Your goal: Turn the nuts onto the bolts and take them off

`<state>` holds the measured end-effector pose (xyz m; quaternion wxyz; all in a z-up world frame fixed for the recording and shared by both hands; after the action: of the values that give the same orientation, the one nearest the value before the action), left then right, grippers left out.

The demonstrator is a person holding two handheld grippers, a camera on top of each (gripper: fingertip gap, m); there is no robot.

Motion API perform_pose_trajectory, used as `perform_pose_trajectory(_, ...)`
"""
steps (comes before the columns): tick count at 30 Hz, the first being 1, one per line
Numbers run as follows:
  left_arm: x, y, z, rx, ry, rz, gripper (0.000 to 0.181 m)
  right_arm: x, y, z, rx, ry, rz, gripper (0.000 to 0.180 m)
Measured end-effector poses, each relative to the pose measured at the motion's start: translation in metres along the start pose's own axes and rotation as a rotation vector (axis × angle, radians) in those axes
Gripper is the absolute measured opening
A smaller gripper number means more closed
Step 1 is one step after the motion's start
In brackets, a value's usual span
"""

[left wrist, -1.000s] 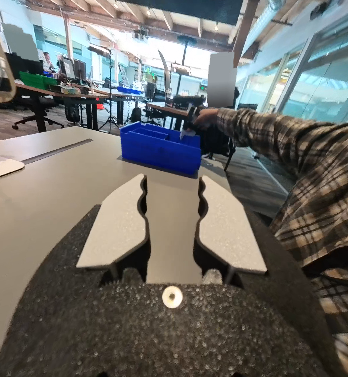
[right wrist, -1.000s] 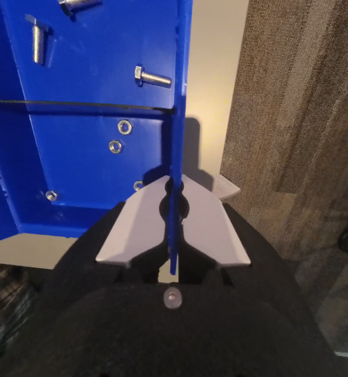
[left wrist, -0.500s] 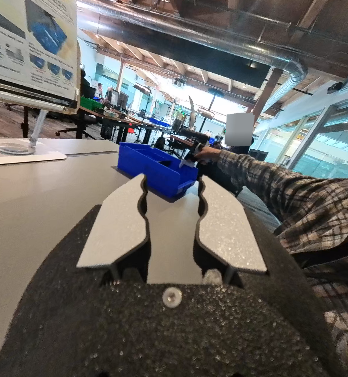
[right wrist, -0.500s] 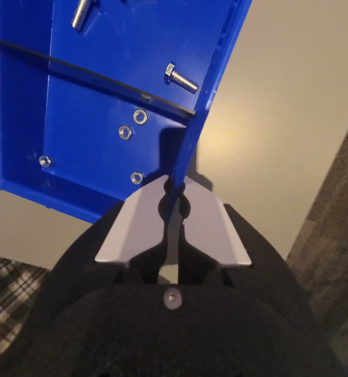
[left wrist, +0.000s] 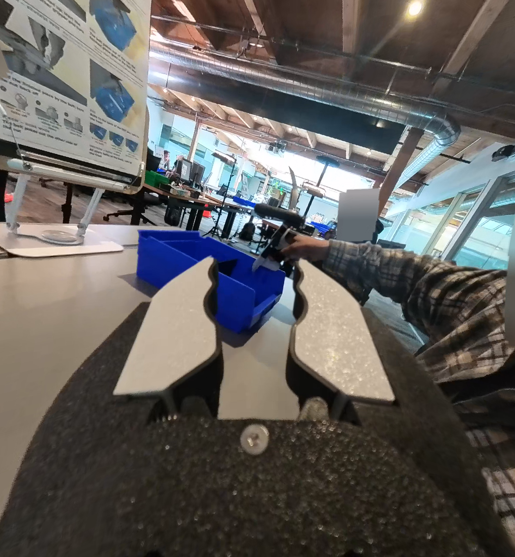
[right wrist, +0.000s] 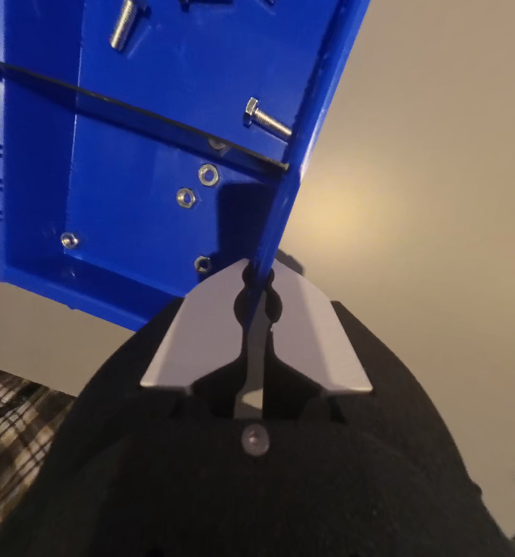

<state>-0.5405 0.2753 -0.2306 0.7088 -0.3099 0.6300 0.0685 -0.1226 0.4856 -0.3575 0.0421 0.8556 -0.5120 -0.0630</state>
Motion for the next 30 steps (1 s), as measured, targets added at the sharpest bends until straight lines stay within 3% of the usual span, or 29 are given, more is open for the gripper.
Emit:
perform_pose_trajectory(14, 0.014, 0.003, -0.013, -0.020, 0.043, -0.007, 0.048, -0.037, 0.155, 0.022, -0.088, 0.039, -0.096, 0.006)
perform_pose_trajectory(23, 0.012, 0.006, -0.042, -0.086, 0.031, -0.012, 0.047, -0.055, 0.245, 0.034, -0.264, 0.043, -0.088, 0.011)
perform_pose_trajectory(30, 0.013, 0.005, -0.046, -0.091, 0.022, -0.020, 0.048, -0.070, 0.284, 0.039, -0.356, 0.031, -0.119, 0.015)
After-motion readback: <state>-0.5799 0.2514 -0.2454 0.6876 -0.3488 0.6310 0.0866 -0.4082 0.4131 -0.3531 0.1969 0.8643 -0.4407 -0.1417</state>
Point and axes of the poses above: each gripper's, where its closed fingertips meet, z out along the fingers, x out of its underside, y = z × x across the jaws, the point moved 2 cm from there along -z, back along the fingers, and after that the axes turned 14 degrees about y, right-handed, at the moved point
